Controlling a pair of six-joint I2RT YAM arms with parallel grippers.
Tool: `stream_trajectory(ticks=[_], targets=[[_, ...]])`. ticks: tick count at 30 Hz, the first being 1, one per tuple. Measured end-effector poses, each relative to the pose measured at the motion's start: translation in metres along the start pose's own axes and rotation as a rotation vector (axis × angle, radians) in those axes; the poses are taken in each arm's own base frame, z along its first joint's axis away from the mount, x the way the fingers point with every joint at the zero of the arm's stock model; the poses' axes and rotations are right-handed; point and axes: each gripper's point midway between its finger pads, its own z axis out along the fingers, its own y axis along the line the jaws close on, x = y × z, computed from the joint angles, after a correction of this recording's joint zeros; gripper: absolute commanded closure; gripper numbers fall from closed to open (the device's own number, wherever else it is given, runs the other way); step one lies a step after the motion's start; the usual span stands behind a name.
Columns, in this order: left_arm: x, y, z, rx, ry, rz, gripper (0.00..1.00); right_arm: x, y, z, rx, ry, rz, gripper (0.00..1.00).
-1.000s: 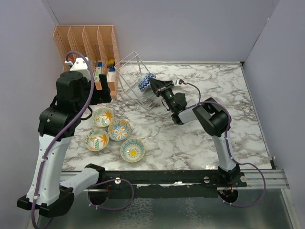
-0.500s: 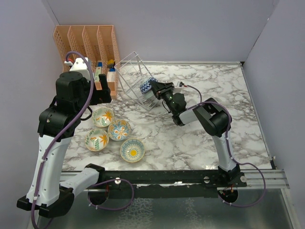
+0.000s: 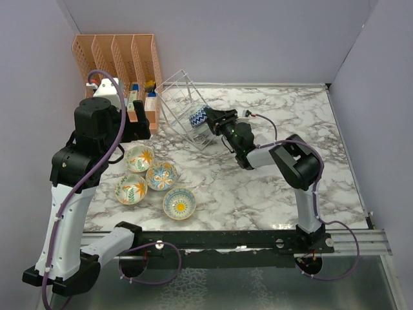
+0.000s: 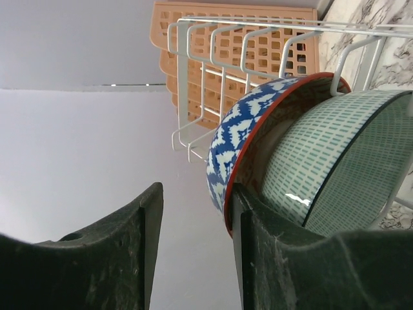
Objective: Load the bowls into the dish rack
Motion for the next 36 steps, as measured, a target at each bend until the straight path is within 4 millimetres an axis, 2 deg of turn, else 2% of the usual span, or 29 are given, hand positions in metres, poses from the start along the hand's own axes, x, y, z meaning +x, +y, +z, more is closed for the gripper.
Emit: stream_trajectory(ticks=[7, 20, 24, 27, 29, 32, 36], targets=[[-0.002, 0.000, -0.001, 0.002, -0.008, -0.002, 0.01, -0.001, -0.004, -0.007, 0.058, -0.001, 0.010, 0.53], [-0.007, -0.002, -0.005, 0.008, -0.021, -0.003, 0.01, -0.007, -0.002, -0.041, 0.151, -0.004, -0.005, 0.52], [-0.009, -0.002, -0.007, 0.010, -0.031, -0.012, 0.01, -0.001, 0.014, -0.049, 0.168, 0.040, -0.062, 0.51], [-0.010, -0.002, -0.009, 0.010, -0.035, -0.017, 0.01, 0.009, 0.035, -0.059, 0.179, 0.113, -0.134, 0.51], [-0.014, -0.002, -0.011, 0.010, -0.045, -0.020, 0.01, 0.020, 0.041, -0.065, 0.208, 0.166, -0.198, 0.51], [-0.020, -0.001, -0.017, 0.011, -0.067, -0.025, 0.01, 0.051, 0.052, -0.077, 0.261, 0.291, -0.325, 0.50], [-0.029, 0.000, -0.028, 0.009, -0.104, -0.033, 0.01, 0.116, 0.060, -0.109, 0.289, 0.533, -0.544, 0.48]])
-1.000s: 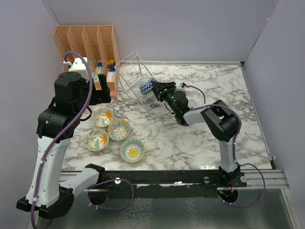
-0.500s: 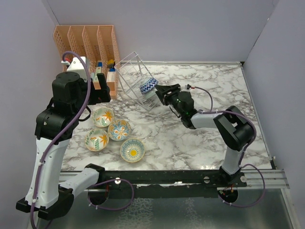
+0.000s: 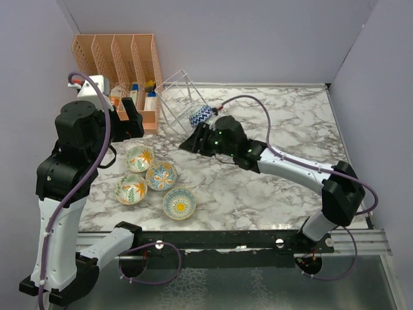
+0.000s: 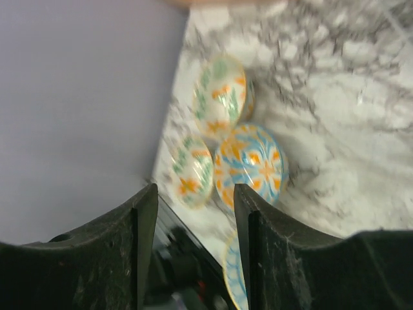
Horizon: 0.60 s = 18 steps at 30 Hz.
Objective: Load the bowls into the dish rack
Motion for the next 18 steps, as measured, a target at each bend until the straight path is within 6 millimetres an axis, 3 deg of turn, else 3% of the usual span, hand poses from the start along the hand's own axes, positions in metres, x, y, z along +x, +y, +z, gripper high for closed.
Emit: stream_trajectory(ticks=[5, 7, 11, 14, 18], targets=[[-0.005, 0.002, -0.009, -0.002, -0.030, -0.006, 0.01, 0.094, 0.033, -0.013, -0.021, 0.285, -0.319, 0.47], [-0.006, 0.003, -0.011, -0.002, -0.034, -0.007, 0.01, 0.134, 0.036, -0.023, -0.044, 0.406, -0.446, 0.47], [-0.007, 0.003, -0.014, -0.002, -0.041, -0.008, 0.01, 0.195, 0.031, -0.032, -0.070, 0.606, -0.656, 0.46], [-0.007, 0.003, -0.014, -0.001, -0.042, -0.009, 0.01, 0.230, 0.023, -0.030, -0.077, 0.709, -0.780, 0.46], [-0.006, 0.003, -0.014, -0.002, -0.036, -0.008, 0.01, 0.260, 0.002, -0.030, -0.055, 0.803, -0.859, 0.46]])
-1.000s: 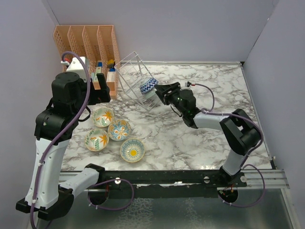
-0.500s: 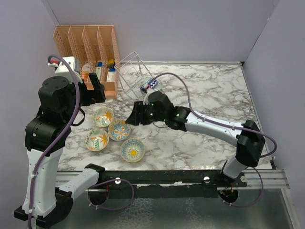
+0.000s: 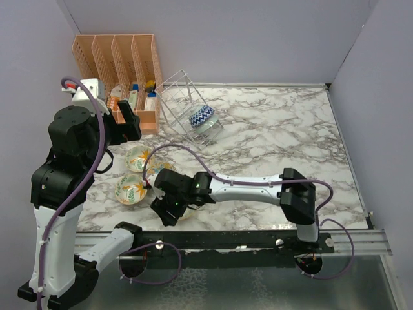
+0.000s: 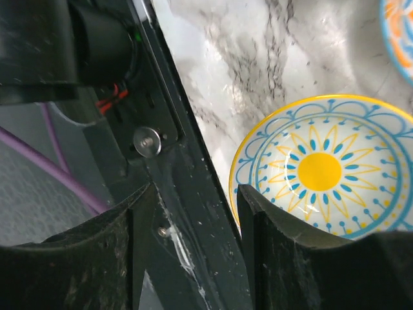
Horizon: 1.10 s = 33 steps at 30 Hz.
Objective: Load the bowls into the dish rack
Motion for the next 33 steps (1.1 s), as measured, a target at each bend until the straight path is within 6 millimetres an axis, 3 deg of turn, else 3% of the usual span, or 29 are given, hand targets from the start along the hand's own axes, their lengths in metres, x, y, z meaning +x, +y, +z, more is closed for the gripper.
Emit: stream_trajectory(ticks=[6, 15, 25, 27, 33], targets=[[0.000, 0.000, 0.000, 0.000, 0.001, 0.000, 0.01, 0.024, -0.005, 0.022, 0.041, 0.082, -0.064, 0.46], [0.002, -0.001, 0.000, 0.003, 0.007, 0.003, 0.01, 0.036, -0.023, 0.038, 0.151, 0.107, -0.110, 0.52], [0.001, -0.001, -0.002, 0.005, 0.004, 0.003, 0.01, 0.045, -0.048, 0.036, 0.292, 0.116, -0.137, 0.81], [0.001, -0.001, -0.003, 0.005, 0.002, 0.002, 0.01, 0.043, -0.051, 0.034, 0.312, 0.106, -0.140, 0.99], [0.001, 0.000, -0.004, 0.006, 0.000, 0.001, 0.01, 0.027, -0.060, 0.006, 0.411, 0.029, -0.127, 0.99]])
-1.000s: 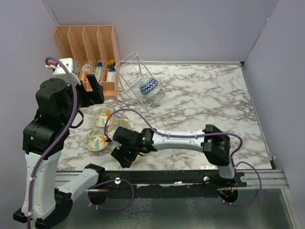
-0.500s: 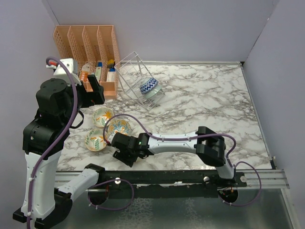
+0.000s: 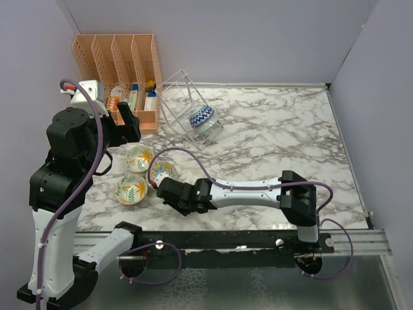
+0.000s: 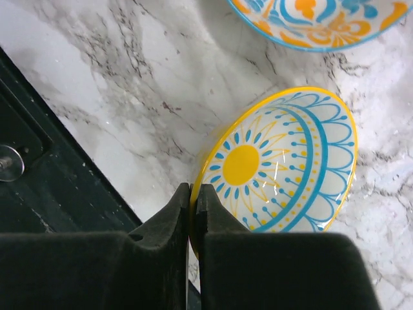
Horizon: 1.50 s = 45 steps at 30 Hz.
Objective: Load the bowls into the dish rack
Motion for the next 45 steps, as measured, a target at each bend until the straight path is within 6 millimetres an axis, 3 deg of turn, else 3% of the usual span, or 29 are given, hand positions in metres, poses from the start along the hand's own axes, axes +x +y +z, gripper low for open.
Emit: stream_trajectory(ticks=[7, 12, 16, 19, 22, 25, 32, 42, 45], targets=[[0.000, 0.000, -0.001, 0.000, -0.001, -0.001, 0.01, 0.002, -0.006, -0.025, 0.010, 0.017, 0.088, 0.99], [-0.001, 0.000, -0.003, 0.004, -0.002, 0.000, 0.01, -0.038, -0.015, -0.065, -0.053, -0.094, 0.232, 0.99], [-0.008, -0.002, -0.005, 0.011, -0.016, -0.003, 0.01, -0.082, -0.053, -0.104, -0.119, -0.245, 0.414, 0.99], [-0.014, -0.004, -0.008, 0.016, -0.032, -0.007, 0.01, -0.114, -0.099, -0.132, -0.176, -0.406, 0.578, 0.99], [-0.016, -0.004, -0.009, 0.019, -0.038, -0.008, 0.01, -0.133, -0.150, -0.151, -0.215, -0.563, 0.733, 0.99], [-0.015, -0.005, -0.009, 0.024, -0.034, -0.006, 0.01, -0.150, -0.186, -0.156, -0.290, -0.704, 0.865, 0.99], [-0.018, -0.007, -0.007, 0.029, -0.029, -0.004, 0.01, -0.193, -0.250, -0.153, -0.471, -1.009, 1.079, 0.99], [-0.020, -0.009, -0.004, 0.029, -0.025, -0.004, 0.02, -0.219, -0.300, -0.171, -0.524, -1.340, 1.270, 0.99], [-0.020, -0.010, -0.002, 0.029, -0.020, -0.003, 0.02, -0.217, -0.314, -0.160, -0.531, -1.411, 1.333, 0.99]])
